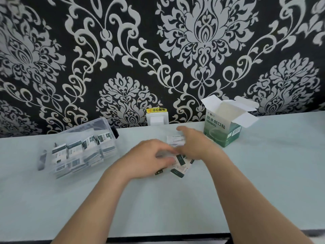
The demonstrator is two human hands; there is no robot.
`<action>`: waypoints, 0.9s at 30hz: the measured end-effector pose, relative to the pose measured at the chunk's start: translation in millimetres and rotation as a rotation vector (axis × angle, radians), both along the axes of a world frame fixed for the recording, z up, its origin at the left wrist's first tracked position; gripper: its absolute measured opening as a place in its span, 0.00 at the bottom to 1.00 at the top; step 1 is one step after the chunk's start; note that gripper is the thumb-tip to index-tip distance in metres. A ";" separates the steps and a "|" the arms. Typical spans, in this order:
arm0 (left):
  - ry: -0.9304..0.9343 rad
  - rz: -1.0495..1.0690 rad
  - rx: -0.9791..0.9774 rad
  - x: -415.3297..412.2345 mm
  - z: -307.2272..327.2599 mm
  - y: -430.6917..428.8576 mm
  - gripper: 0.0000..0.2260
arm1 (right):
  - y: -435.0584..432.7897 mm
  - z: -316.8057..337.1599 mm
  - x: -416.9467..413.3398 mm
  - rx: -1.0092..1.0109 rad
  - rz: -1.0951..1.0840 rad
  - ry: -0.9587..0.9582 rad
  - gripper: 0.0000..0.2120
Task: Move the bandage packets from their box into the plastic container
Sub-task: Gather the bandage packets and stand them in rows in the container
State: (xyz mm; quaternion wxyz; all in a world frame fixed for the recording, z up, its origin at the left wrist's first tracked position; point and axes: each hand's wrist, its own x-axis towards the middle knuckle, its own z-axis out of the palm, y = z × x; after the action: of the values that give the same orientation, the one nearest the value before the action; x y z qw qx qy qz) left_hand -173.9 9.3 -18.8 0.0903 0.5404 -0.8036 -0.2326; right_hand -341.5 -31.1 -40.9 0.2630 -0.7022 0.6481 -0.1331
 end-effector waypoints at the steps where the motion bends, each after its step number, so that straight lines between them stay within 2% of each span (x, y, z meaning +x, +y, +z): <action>1: -0.014 0.063 -0.034 -0.8 -1.5 -2.6 0.17 | -0.3 -3.6 4.7 0.020 0.013 0.069 0.32; 4: -0.242 0.121 -0.067 -4.6 -11.3 -5.3 0.22 | -4.5 -7.6 10.2 -0.024 -0.010 0.080 0.27; 6: -0.329 0.135 -0.126 -9.6 -16.1 -5.7 0.17 | -5.7 -7.6 7.9 -0.023 -0.009 0.038 0.26; 10: -0.375 0.148 -0.242 -9.4 -18.0 -6.9 0.09 | -3.7 -7.4 8.8 0.021 0.022 -0.003 0.24; 18: -0.328 0.187 -0.329 -2.7 -26.0 -12.3 0.13 | 3.0 0.8 1.9 -0.014 0.044 -0.050 0.13; 22: -0.321 0.233 -0.334 -2.5 -24.5 -13.1 0.09 | 5.4 4.1 0.8 -0.082 0.030 -0.074 0.17; 25: -0.204 0.279 -0.467 -2.8 -18.2 -9.1 0.08 | 5.1 4.7 2.0 -0.159 -0.023 -0.127 0.14; 27: -0.028 0.304 -0.566 -3.0 -13.2 -8.5 0.07 | 4.3 6.5 0.6 -0.202 -0.064 -0.126 0.12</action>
State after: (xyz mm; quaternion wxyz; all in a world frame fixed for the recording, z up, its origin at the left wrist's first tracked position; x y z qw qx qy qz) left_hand -176.9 0.8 -32.0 0.2596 0.6109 -0.7476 0.0240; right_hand -340.9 -26.8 -34.5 0.2265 -0.6944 0.6356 -0.2499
